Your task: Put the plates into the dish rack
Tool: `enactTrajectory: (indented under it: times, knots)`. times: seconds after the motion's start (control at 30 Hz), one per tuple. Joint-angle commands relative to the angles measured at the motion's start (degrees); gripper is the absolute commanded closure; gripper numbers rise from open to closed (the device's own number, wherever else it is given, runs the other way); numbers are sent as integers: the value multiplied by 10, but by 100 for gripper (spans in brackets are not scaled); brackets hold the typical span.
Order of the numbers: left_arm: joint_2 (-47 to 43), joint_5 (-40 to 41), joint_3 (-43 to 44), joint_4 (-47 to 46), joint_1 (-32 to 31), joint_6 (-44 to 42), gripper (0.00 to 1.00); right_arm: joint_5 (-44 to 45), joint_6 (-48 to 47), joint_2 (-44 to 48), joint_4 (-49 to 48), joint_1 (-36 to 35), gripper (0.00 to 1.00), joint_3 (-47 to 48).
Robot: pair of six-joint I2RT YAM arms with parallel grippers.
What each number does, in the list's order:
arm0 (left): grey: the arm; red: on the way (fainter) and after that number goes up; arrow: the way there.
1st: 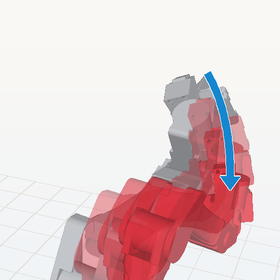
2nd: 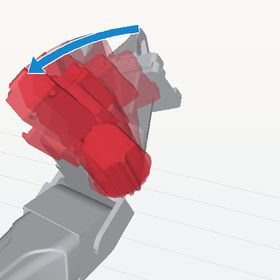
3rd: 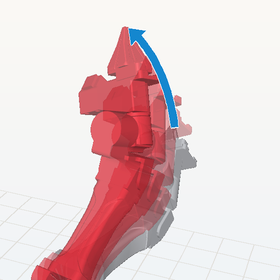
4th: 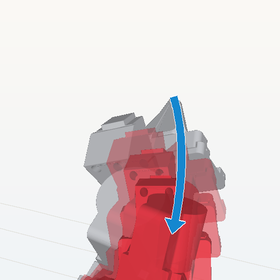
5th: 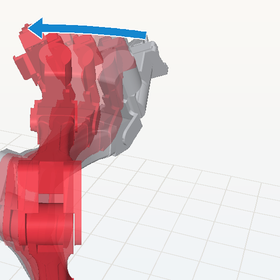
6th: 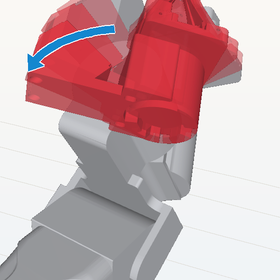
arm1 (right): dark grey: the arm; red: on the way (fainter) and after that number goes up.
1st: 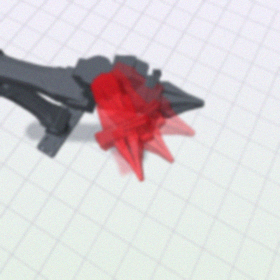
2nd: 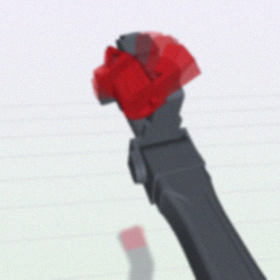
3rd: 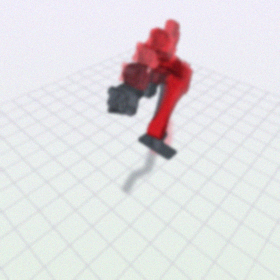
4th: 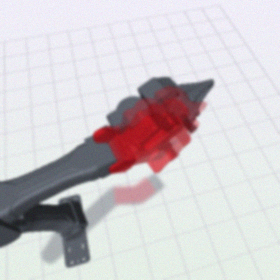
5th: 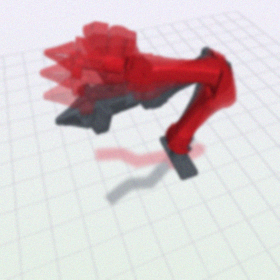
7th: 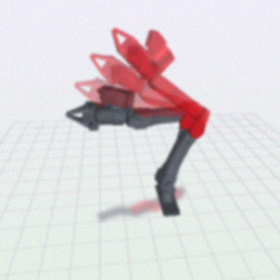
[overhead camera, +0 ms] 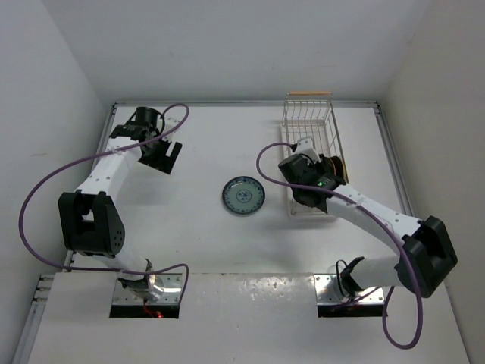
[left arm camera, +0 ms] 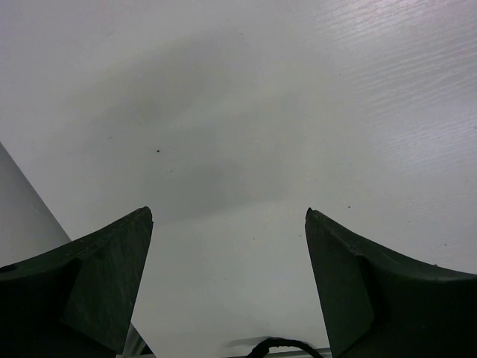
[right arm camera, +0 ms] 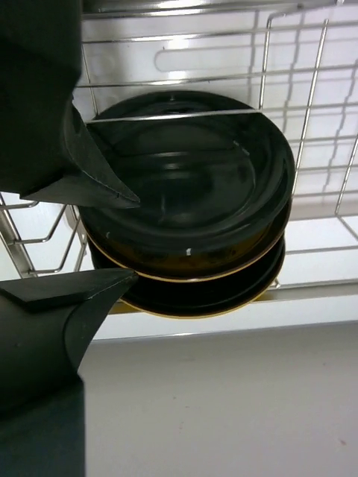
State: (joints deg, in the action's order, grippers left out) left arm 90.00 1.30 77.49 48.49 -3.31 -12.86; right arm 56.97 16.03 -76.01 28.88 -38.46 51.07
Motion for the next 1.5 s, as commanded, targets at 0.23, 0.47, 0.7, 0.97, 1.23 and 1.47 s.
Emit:
enactTrajectory:
  times: [0.23,0.47,0.7,0.97,1.23,1.47]
  knots:
    - [-18,-8,-2,-9,7,2,12,-57,-93,45,-70,-36,42,96]
    - [-18,-8,-2,-9,7,2,12,-341,-65,-33,-41,-46,20,160]
    - [-25,-8,-13,-9,12,-3,12,-562,21,-227,-17,0,14,263]
    - [-31,-14,-13,-9,37,-3,12,-590,54,-375,23,55,14,326]
    - [-15,-19,-8,-9,60,-3,12,-645,49,-410,-7,44,46,258]
    - [-9,-24,-2,-9,67,-3,12,-667,84,-415,-31,57,93,234]
